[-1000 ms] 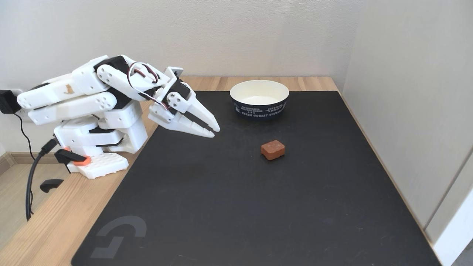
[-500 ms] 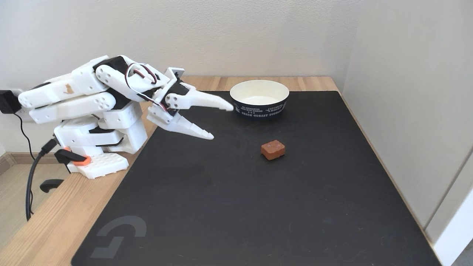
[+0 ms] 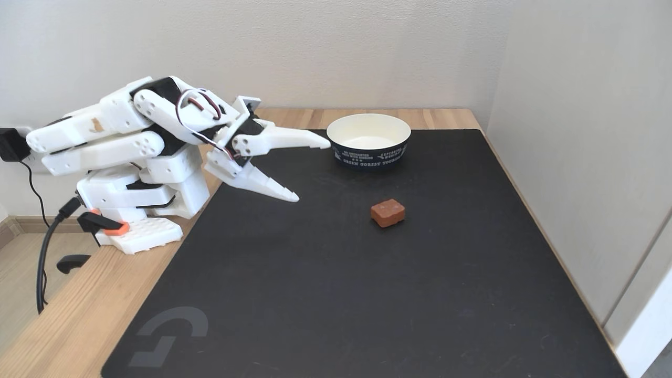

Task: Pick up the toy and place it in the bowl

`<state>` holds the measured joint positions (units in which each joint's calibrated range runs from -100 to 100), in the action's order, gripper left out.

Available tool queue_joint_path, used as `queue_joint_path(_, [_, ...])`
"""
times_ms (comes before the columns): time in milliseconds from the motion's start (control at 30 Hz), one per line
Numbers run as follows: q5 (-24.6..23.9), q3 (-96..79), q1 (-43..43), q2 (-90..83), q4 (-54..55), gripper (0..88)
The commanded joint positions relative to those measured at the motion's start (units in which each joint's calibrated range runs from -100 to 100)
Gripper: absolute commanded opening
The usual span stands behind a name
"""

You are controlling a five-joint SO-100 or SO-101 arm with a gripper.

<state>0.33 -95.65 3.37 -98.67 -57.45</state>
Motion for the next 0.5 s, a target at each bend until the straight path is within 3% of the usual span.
queue_joint_path(0, [0.3, 12.5, 0.2, 2.8, -5.6, 42.4])
queue_joint_path(167, [0.4, 28.7, 0.5, 23.4, -3.8, 42.4])
queue_joint_path(467, [7.9, 62.3, 0.5, 73.8, -2.5, 42.4])
